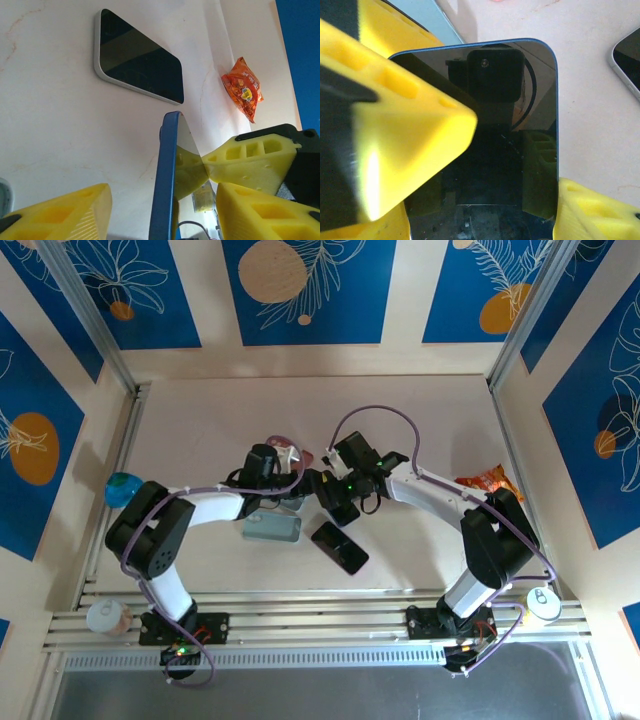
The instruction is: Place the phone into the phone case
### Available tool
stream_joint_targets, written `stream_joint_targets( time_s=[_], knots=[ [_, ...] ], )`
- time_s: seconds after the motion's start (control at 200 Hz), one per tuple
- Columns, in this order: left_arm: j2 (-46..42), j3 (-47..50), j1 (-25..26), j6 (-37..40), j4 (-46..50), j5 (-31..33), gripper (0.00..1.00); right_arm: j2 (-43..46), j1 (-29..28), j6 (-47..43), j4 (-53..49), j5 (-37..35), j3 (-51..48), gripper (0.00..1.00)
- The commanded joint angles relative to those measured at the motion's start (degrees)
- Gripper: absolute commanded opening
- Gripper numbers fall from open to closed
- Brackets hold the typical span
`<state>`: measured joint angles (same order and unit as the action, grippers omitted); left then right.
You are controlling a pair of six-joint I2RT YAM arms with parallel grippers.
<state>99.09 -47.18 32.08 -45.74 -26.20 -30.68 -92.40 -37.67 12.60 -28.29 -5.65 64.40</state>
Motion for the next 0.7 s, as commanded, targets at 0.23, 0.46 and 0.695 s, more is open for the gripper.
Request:
stream_joint_targets(
  time_s=[0.23,0.46,0.695],
  knots=[
    [2.2,-1.8,1.1,-1.6,-4.2,-2.3,0.4,1.7,0.2,1.3,0.2,2.4,3.1,0.54],
    [2.8,-1.9,1.1,-2.7,-5.8,-2.9,0.21,1.8,0.3,1.3,0.5,2.6,2.8,0.53],
    [2.8,-2.3,1.1,-4.0,-7.4,-3.6,0.0,2.2,1.3,2.1,1.3,3.9,1.6,0.56]
  ],
)
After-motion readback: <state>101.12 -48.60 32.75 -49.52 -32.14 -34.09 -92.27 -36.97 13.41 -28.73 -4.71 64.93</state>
